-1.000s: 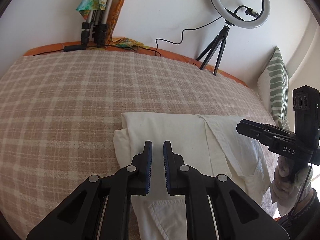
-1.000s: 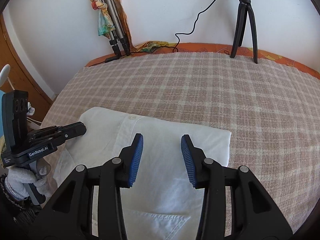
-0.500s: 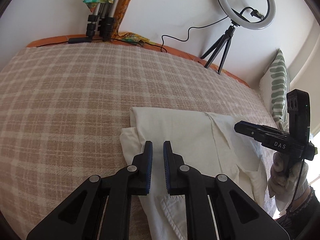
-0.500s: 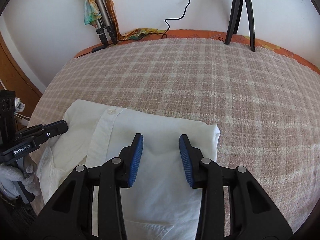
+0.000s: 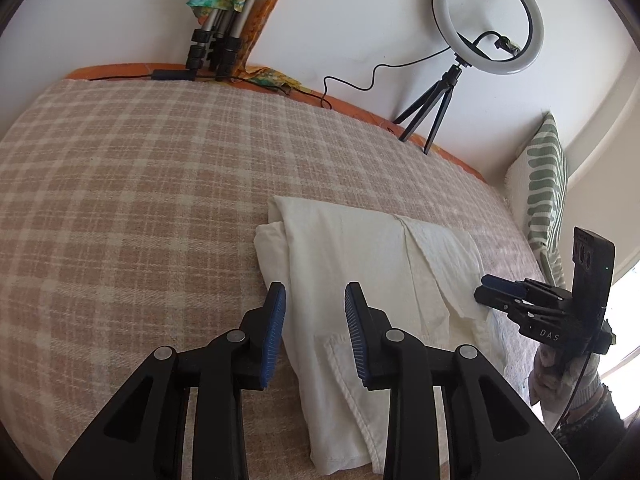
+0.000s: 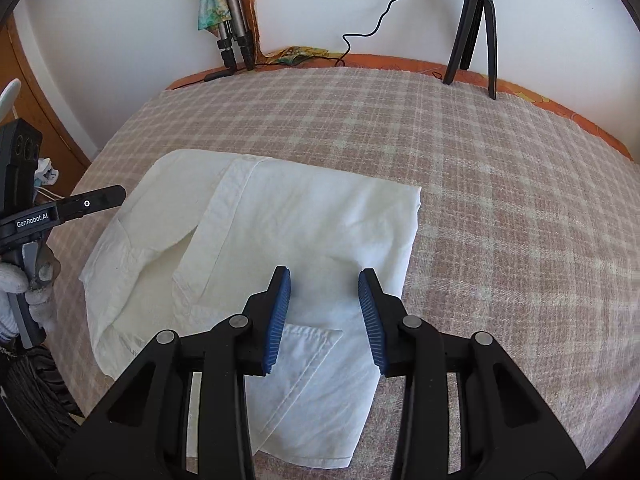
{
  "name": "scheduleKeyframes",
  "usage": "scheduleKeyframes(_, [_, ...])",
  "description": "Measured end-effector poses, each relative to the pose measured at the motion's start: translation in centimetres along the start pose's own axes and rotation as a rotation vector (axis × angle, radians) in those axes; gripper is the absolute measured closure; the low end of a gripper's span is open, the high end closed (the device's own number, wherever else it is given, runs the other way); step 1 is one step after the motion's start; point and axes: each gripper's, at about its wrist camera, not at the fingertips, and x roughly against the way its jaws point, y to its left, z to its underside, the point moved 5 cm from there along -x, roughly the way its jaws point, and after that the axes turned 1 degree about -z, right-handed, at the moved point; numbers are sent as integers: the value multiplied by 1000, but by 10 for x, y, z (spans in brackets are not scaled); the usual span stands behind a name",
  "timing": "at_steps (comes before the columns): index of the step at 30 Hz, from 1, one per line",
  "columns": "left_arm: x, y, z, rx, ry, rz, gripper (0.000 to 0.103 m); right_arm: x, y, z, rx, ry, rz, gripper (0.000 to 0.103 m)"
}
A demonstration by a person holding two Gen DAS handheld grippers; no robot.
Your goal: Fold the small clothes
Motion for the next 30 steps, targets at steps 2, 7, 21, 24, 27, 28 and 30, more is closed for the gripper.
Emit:
scheduleKeyframes(2, [-6, 1, 8, -21, 26, -23, 74, 0, -1, 6, -6, 9, -1, 65])
scheduleKeyframes(7, [-13, 3, 21, -88, 50, -67, 71, -13, -1, 20, 31, 37, 37, 65])
scheduleKeyframes(21, [0, 47, 13, 324, 55, 158, 47, 23, -52, 39, -349, 10, -247, 45])
scheduleKeyframes(24, [-2, 46, 13, 345, 53, 176, 46, 14, -62, 45, -433, 25, -310, 45])
scheduleKeyframes(27, [-5, 44, 14, 372, 64, 217, 46, 12, -71, 54, -507, 24, -380, 45])
scheduleKeyframes(28, [-5, 43, 15, 381, 63, 232, 46, 10, -72, 55, -523, 25, -396, 45])
scheduleKeyframes(30, [-7, 41, 14, 385, 62, 243, 46, 5, -74, 55, -539, 28, -413, 45])
